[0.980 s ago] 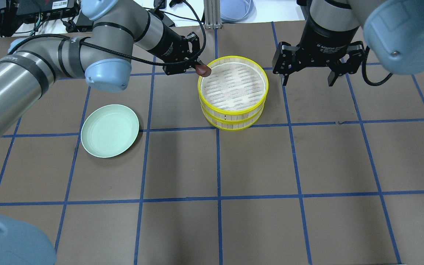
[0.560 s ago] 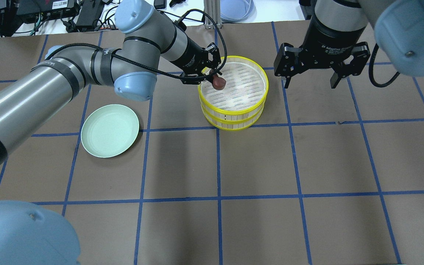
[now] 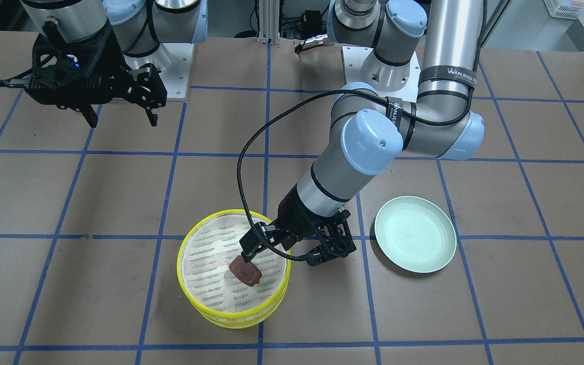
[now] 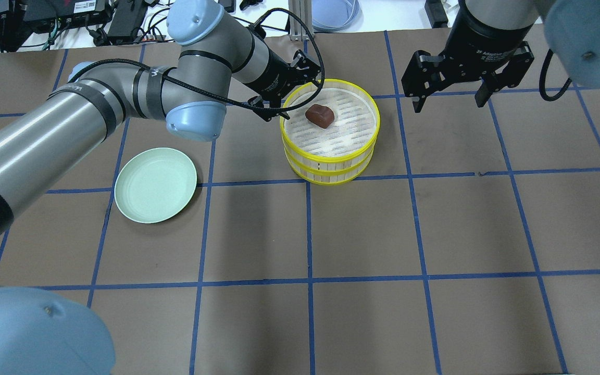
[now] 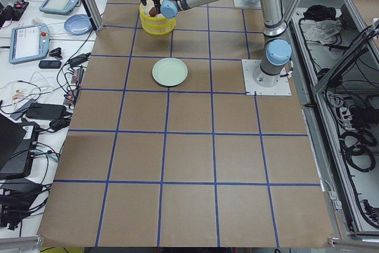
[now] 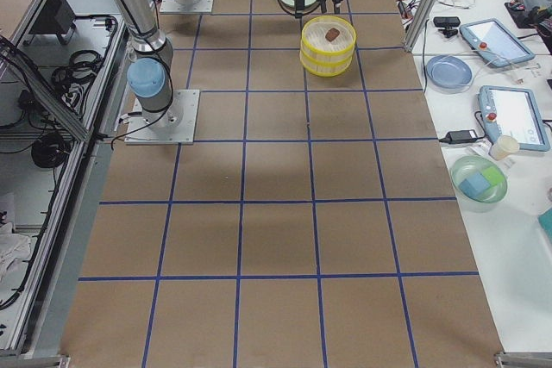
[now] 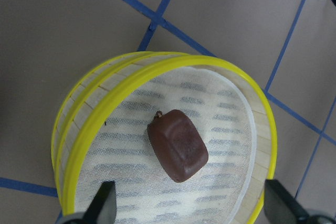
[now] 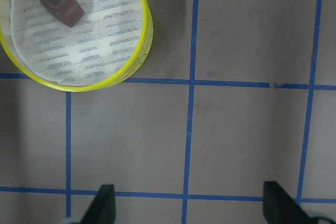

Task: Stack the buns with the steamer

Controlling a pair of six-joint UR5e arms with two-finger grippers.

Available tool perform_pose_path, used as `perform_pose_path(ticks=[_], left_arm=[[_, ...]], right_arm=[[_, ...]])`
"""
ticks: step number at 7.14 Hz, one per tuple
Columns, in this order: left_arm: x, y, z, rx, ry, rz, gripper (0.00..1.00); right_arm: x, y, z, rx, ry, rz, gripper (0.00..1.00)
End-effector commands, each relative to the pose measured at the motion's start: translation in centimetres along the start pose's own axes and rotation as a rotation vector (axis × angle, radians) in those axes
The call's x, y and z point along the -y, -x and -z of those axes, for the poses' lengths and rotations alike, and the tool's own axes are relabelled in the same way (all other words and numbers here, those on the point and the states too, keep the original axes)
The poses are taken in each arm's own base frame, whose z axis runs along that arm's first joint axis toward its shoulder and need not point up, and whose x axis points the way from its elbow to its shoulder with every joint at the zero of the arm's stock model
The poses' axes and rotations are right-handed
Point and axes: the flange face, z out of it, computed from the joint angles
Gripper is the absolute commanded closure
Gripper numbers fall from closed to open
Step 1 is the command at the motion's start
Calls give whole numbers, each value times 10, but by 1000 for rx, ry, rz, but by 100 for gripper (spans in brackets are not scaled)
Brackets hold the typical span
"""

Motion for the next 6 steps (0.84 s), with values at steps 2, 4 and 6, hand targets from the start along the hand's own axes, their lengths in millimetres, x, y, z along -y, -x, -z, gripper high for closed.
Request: perform_pose_path(ticks=[2, 4, 6], left_arm=[[54, 45, 65, 180, -87, -283, 0], [71, 91, 130, 372, -58, -448, 0], [46, 106, 182, 561, 26, -509, 0]], right_arm=[[-8, 0, 17, -19, -50, 11, 0], [-14, 12, 22, -17, -60, 35, 0], [-13, 14, 19, -2, -54, 30, 0]])
